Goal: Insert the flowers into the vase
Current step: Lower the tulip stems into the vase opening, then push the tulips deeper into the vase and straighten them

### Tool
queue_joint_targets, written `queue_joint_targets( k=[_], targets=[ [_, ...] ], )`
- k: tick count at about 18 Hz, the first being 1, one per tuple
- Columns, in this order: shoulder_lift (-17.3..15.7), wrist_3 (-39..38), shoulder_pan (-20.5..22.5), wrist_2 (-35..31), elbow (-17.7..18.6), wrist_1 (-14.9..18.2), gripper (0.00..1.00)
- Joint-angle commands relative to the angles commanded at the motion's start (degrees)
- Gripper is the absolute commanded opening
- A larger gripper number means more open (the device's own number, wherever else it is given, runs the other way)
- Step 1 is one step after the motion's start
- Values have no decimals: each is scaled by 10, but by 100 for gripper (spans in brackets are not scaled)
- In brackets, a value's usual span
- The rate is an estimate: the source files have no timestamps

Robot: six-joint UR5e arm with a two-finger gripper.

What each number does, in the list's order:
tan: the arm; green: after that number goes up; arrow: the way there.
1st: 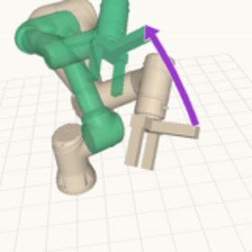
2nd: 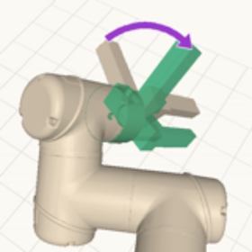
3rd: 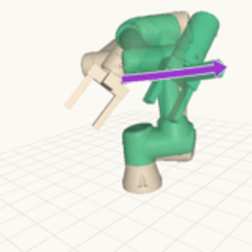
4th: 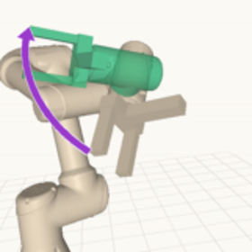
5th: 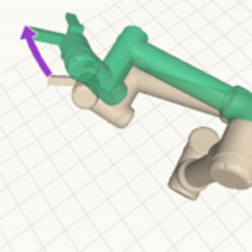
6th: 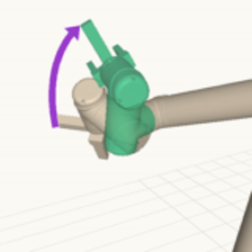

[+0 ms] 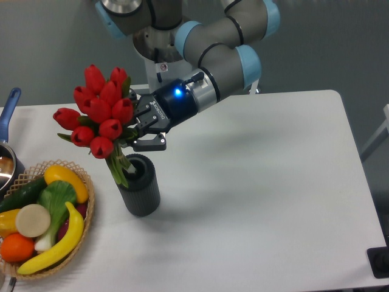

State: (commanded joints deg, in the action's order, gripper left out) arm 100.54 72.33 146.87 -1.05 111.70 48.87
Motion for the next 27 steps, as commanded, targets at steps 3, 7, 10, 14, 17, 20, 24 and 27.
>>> queue_joint_targets(
  k=[3,7,10,14,17,20,24,27],
  targets=[
    [11,2,0,0,8,0,22],
    [16,3,1,-4,19,-1,23],
    [20,4,4,-6,26,-5,23],
    [32,17,4,-7,33,-4,22],
    [45,41,6,-7,40,-4,23],
    [52,57,9,-7,51,-4,23],
    [58,70,16,-8,59,-5,24],
    [62,78,18,-20,60,-4,24]
  ],
)
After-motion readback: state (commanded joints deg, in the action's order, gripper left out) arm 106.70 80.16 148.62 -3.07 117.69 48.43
